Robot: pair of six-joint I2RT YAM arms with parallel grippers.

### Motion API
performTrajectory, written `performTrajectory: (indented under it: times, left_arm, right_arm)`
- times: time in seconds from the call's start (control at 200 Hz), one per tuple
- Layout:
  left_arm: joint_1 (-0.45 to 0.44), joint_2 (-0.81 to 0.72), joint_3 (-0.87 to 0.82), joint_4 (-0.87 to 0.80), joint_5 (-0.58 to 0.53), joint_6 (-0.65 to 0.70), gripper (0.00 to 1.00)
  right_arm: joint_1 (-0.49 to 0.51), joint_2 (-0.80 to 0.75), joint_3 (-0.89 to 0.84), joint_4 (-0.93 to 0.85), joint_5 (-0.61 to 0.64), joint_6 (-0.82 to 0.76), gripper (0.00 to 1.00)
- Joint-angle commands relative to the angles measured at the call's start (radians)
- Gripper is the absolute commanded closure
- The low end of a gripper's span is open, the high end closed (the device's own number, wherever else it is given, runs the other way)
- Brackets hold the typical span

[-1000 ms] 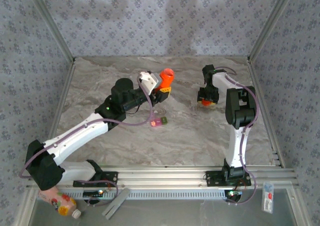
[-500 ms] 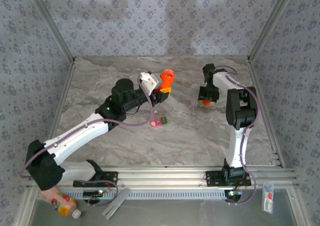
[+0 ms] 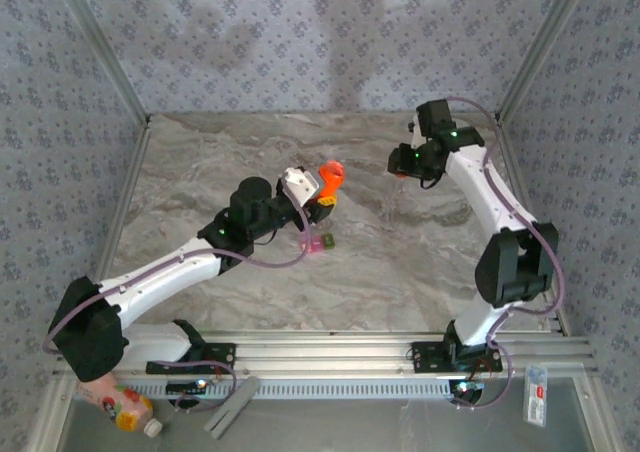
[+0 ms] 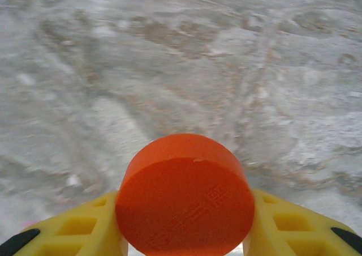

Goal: Sort the pills into containers

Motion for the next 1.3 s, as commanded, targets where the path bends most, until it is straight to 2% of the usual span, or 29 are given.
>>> performTrajectory:
  times: [0.0, 0.15, 0.32, 0.785, 1.294]
  left_arm:
    - [-0.014, -0.031, -0.025, 0.079, -0.072, 0.033, 1.0]
    - [-0.015, -0.014, -0.052, 0.1, -0.087, 0.051, 1.0]
    - [-0.015, -0.004, -0.064, 0.12, -0.029, 0.075, 1.0]
    - [0.012, 0.07, -0.062, 0.161, 0.113, 0.089, 1.0]
    - [0.129, 0.22, -0.046, 0.282, 0.233, 0.12, 1.0]
  right_arm:
    - [0.003, -0.041, 0.066, -0.055, -0.179, 0.015, 0.53]
    - [0.023, -0.04, 0.179, -0.135, -0.306, -0.031, 0.53]
    - [0.042, -0.037, 0.276, -0.217, -0.418, -0.094, 0.54]
    - [0.051, -0.063, 0.295, -0.309, -0.555, -0.225, 0.55]
    - [0.118, 0.119, 0.466, -0.454, -0.498, -0.373, 0.56]
